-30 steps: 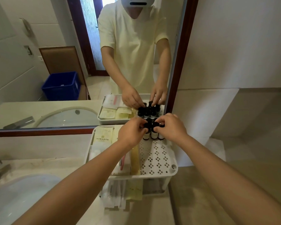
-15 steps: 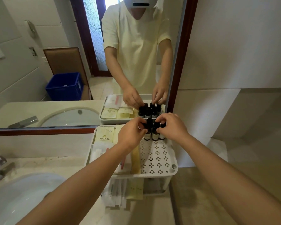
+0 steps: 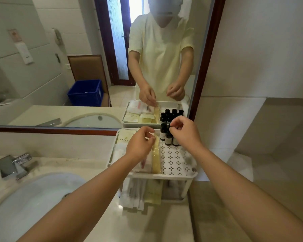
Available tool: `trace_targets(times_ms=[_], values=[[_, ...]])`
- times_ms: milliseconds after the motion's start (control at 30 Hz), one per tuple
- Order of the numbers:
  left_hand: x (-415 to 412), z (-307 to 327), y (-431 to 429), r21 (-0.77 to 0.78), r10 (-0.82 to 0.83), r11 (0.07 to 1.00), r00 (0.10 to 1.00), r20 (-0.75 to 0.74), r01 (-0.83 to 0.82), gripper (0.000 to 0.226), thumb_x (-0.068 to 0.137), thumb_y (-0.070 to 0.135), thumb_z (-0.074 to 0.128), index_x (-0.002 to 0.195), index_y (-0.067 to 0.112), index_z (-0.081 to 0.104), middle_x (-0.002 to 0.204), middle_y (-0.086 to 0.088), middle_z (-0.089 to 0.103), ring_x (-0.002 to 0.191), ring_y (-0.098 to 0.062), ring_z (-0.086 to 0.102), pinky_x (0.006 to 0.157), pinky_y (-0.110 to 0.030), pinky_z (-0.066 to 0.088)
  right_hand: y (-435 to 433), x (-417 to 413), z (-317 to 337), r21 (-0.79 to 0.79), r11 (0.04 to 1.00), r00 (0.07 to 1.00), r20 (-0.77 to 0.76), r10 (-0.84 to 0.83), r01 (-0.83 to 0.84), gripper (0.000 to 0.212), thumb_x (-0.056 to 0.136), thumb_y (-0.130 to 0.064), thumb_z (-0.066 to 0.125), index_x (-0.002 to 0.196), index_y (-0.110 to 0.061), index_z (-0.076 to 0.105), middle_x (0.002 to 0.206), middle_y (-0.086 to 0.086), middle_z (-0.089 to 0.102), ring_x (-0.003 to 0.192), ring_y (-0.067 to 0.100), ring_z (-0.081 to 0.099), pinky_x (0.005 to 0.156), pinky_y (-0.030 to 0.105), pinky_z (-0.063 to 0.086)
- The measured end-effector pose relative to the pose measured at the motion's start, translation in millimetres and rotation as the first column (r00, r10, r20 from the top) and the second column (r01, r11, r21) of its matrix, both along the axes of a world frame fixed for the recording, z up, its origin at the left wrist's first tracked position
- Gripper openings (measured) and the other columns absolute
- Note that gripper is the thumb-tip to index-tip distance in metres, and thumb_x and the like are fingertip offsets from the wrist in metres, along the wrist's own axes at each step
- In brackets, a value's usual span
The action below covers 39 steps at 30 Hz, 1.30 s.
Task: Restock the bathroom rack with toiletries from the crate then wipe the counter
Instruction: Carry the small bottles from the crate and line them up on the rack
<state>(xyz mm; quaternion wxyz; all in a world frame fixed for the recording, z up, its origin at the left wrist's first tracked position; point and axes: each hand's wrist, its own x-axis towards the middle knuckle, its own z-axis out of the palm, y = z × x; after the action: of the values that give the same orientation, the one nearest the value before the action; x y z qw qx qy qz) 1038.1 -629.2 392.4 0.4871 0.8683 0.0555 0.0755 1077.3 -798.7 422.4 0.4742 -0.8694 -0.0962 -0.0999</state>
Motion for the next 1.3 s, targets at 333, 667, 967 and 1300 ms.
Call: trace_targets(times_ms=[333, 667, 967, 1300], values=[[-98.4, 23.4, 67.3, -0.278, 0.140, 0.953, 0.990, 0.036, -0.124, 0.014, 0.093, 0.012, 0.058, 0.104, 0.021, 0.058, 0.095, -0.005, 0.066, 0.075, -0.011, 0.071, 0.058, -0.026, 0.058, 75.1, -85.2, 11.8, 0.166, 0.981, 0.992, -0.064, 0.108, -0.096, 0.005, 0.083, -0.022, 0.065, 0.081, -0.027, 0.064, 0.077, -0.011, 0.063, 0.073, 0.006, 0.059, 0.064, 0.023, 0.046], [-265.2, 26.3, 172.5, -0.307, 0.350, 0.895, 0.936, 0.035, -0.323, 0.016, 0.094, 0.014, 0.057, 0.107, 0.023, 0.059, 0.096, -0.004, 0.064, 0.082, -0.014, 0.070, 0.063, -0.027, 0.057, 190.5, -223.4, 9.9, 0.126, 0.928, 0.901, -0.226, 0.371, -0.351, 0.015, 0.085, -0.026, 0.062, 0.099, -0.025, 0.060, 0.094, 0.000, 0.064, 0.088, 0.019, 0.065, 0.076, 0.035, 0.054], [-433.5, 6.1, 254.7, -0.304, 0.609, 0.755, 0.793, -0.005, -0.581, 0.015, 0.093, 0.008, 0.054, 0.104, 0.018, 0.057, 0.092, -0.007, 0.061, 0.077, -0.020, 0.068, 0.059, -0.029, 0.054, 299.1, -354.0, -9.6, 0.174, 0.764, 0.681, -0.360, 0.637, -0.622, 0.020, 0.086, -0.021, 0.061, 0.106, -0.020, 0.059, 0.092, 0.002, 0.063, 0.081, 0.016, 0.064, 0.071, 0.031, 0.051], [-604.4, -20.8, 310.1, -0.300, 0.833, 0.503, 0.548, -0.082, -0.810, 0.017, 0.092, 0.008, 0.052, 0.105, 0.017, 0.058, 0.082, 0.000, 0.064, 0.064, -0.008, 0.065, 0.056, -0.029, 0.053, 401.7, -488.3, -23.9, 0.121, 0.518, 0.433, -0.410, 0.803, -0.847, 0.023, 0.087, -0.014, 0.060, 0.110, -0.013, 0.059, 0.092, 0.005, 0.060, 0.078, 0.016, 0.061, 0.075, 0.033, 0.048]])
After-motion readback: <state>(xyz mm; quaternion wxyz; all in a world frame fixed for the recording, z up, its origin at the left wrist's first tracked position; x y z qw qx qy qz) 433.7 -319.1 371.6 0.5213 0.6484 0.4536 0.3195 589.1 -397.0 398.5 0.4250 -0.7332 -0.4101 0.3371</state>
